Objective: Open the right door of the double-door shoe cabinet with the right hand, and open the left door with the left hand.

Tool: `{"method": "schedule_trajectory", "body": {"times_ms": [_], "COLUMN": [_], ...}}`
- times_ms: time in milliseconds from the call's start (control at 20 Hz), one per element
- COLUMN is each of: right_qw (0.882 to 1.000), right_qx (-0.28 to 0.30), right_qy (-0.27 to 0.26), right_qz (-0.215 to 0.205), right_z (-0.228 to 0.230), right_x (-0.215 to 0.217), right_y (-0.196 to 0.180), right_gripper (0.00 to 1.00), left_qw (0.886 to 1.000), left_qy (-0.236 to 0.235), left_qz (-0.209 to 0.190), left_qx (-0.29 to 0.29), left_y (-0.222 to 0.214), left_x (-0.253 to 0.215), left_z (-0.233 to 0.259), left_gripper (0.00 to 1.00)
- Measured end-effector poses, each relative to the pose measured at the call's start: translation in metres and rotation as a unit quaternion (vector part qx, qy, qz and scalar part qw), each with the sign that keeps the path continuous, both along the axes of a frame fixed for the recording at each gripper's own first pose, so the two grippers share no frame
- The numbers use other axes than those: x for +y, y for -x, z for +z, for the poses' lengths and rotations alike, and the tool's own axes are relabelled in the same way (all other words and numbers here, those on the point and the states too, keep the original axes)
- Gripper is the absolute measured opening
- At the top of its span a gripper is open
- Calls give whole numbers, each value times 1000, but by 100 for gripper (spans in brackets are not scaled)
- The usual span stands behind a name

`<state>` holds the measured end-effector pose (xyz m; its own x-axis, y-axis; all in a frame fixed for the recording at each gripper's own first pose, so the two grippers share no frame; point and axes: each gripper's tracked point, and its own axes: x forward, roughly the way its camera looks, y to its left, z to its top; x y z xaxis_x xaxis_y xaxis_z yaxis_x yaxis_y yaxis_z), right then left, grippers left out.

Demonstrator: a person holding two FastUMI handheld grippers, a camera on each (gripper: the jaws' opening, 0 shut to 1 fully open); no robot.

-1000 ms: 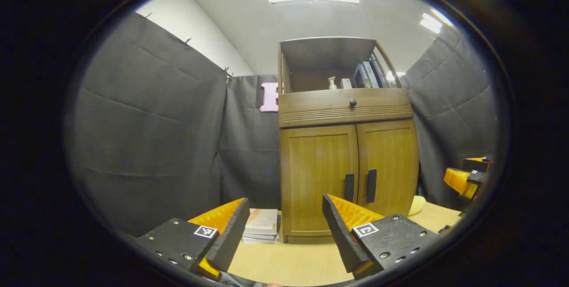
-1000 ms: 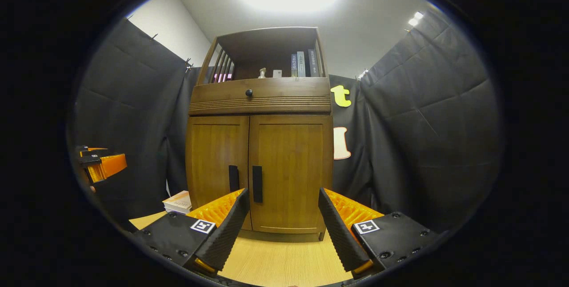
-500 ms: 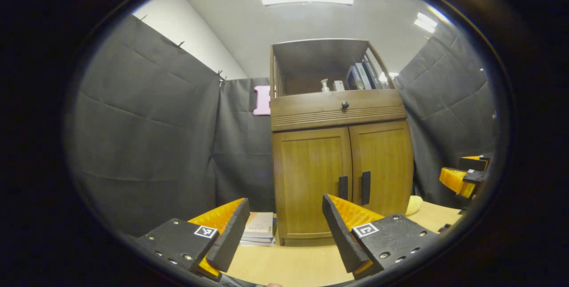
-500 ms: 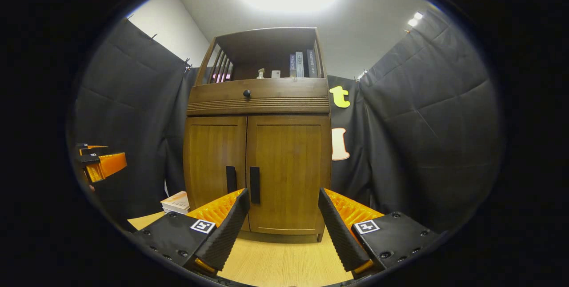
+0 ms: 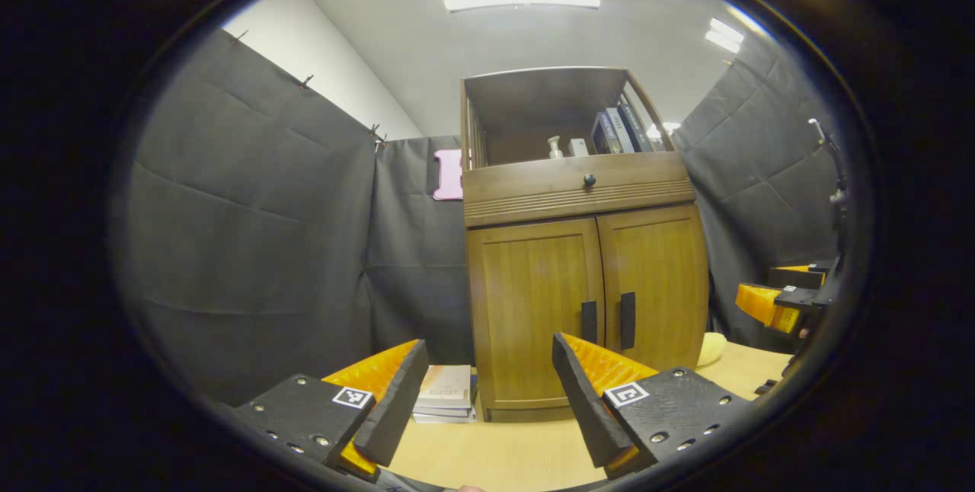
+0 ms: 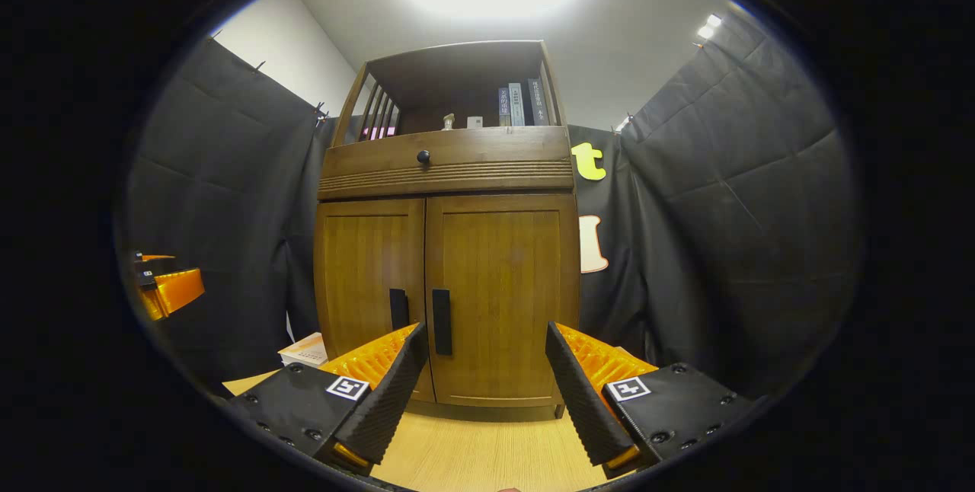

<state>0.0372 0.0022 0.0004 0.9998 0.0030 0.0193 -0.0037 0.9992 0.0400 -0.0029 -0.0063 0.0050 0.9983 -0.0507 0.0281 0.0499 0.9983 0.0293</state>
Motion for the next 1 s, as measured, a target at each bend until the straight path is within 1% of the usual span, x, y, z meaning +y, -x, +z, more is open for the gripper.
{"method": "schedule_trajectory", "body": {"times_ms": [200, 400, 650, 1000], "right_qw": [1000, 1000, 1000, 999], "right_qx": [-3, -7, -11, 0], "right_qy": [-9, -13, -25, -25], "right_qz": [4, 10, 14, 29], "right_z": [0, 1, 4, -7], "right_x": [4, 11, 26, 48], "right_y": [-31, -63, -98, -146], "right_gripper": [98, 97, 97, 97], "left_qw": [1000, 999, 998, 996], "left_qy": [-6, -17, -22, -28], "left_qz": [16, 39, 60, 88], "left_qx": [2, -3, -1, 5], "left_y": [-1, -4, -6, -8], "left_x": [3, 6, 10, 15], "left_z": [0, -1, -1, -3], "left_gripper": [96, 94, 96, 96]}}
